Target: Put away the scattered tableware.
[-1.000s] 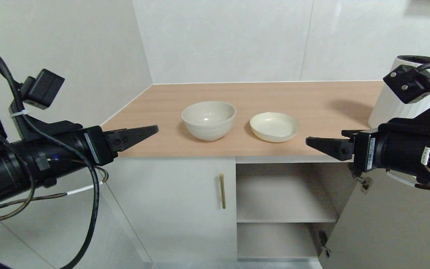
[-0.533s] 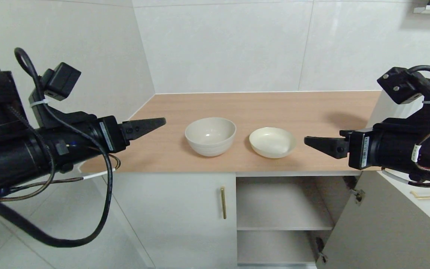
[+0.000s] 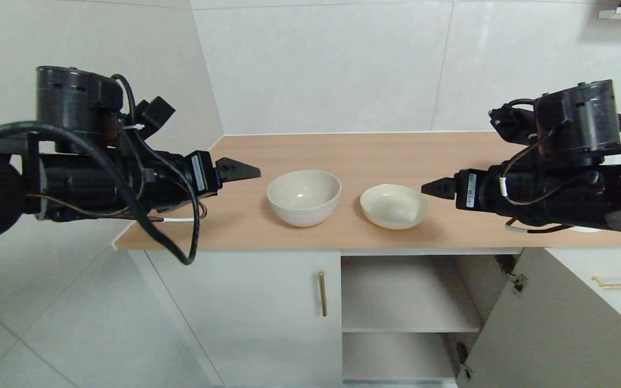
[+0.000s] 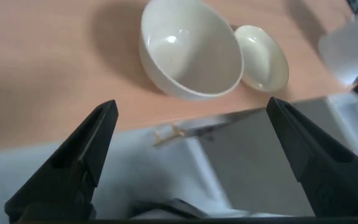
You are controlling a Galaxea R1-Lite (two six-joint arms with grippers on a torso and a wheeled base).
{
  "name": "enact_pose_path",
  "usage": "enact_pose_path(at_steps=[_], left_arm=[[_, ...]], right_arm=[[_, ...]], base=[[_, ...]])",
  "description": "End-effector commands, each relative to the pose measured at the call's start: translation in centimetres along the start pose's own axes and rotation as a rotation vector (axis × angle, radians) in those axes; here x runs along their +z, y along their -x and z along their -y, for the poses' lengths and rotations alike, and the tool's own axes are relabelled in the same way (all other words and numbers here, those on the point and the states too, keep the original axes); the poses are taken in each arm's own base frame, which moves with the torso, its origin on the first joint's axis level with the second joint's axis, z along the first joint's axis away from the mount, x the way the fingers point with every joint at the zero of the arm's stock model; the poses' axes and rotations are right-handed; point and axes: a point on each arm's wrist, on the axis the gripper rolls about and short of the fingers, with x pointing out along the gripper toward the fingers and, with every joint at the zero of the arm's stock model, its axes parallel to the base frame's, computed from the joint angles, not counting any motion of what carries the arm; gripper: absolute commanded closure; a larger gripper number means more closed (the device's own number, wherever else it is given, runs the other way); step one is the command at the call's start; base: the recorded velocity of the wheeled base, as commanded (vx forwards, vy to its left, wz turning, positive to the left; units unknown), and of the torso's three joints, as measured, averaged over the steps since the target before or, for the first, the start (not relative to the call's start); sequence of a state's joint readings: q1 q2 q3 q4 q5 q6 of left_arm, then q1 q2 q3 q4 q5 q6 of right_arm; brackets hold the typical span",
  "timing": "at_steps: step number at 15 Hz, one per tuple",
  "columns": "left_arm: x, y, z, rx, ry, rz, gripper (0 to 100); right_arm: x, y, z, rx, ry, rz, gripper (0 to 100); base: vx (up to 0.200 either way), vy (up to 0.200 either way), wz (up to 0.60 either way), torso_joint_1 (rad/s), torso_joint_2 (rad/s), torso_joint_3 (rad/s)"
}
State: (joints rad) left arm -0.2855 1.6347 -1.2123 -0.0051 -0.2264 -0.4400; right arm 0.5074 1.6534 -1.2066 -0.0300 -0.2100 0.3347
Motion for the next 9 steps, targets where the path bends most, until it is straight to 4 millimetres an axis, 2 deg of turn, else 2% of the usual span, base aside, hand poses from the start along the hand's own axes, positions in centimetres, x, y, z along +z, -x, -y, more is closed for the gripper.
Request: enact_pose_path(at_steps=[1, 3, 6, 9], left_arm=[[0.0, -3.0, 0.3, 0.038, 0.076, -0.027, 0], [-0.6, -5.7, 0.5, 0.128, 0.089, 0.002, 0], [-2.0, -9.6, -0.2, 0.231, 0.066, 0.067, 0], [-2.4, -10.7, -0.6, 0.239, 0.066, 0.068, 0]], right_arm=[[-0.2, -3.0, -0.4, -0.088, -0.028, -0.025, 0], [-0.5, -4.0, -0.4, -0.124, -0.029, -0.021, 0], [-0.4, -4.4, -0.2, -0.134, -0.039, 0.001, 0], [-0.5, -4.3, -0.2, -0.135, -0.038, -0.001, 0]], base=[[0.000, 0.000, 0.00, 0.000, 0.00, 0.000], [0.000, 0.000, 0.00, 0.000, 0.00, 0.000], [0.000, 0.000, 0.00, 0.000, 0.00, 0.000], [0.000, 0.000, 0.00, 0.000, 0.00, 0.000]])
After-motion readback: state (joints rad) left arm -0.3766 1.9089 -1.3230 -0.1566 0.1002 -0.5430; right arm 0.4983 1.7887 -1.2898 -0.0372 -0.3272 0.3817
